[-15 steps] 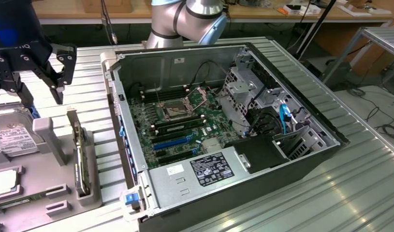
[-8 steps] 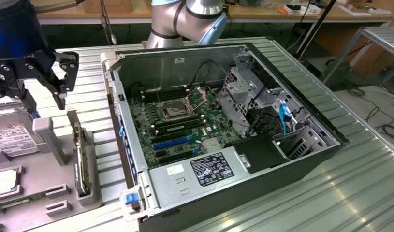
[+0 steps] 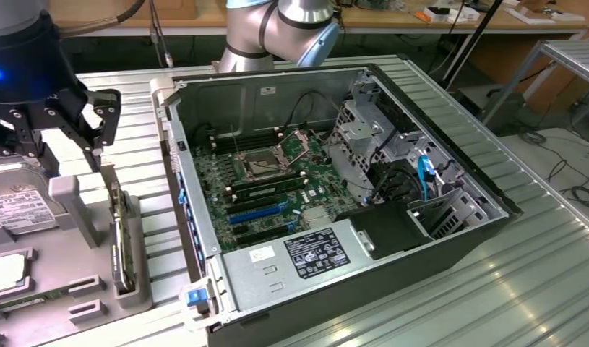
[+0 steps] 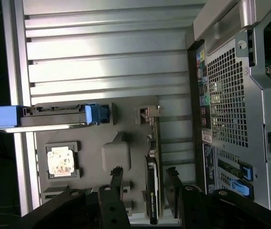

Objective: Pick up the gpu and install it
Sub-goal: 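Pick up the gpu and move the gpu toward the slot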

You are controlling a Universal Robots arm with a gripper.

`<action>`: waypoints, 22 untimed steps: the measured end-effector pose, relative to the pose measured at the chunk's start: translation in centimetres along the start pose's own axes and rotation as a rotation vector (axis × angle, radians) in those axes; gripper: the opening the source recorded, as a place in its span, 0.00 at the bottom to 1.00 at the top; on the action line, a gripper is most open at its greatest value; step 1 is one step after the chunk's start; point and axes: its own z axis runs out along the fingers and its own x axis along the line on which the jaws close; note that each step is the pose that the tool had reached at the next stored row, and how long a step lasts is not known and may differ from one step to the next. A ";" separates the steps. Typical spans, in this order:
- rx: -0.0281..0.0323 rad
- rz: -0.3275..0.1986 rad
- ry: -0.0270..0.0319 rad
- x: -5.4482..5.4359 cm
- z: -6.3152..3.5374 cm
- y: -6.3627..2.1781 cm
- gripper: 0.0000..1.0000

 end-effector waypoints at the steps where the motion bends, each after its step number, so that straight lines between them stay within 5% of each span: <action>1: 0.0000 0.000 0.0000 0.0 0.23 -0.01 0.48; 3: 0.0000 0.000 0.0000 -0.1 0.82 -0.26 0.48; 6: 0.0001 0.000 0.0000 -0.7 1.31 -2.04 0.48; 10: -0.0001 0.000 -0.0001 -1.5 3.23 -4.19 0.48; 15: 0.0000 0.000 0.0000 -3.2 6.06 -4.68 0.48; 22: -0.0002 0.000 -0.0022 -1.8 9.52 -5.61 0.48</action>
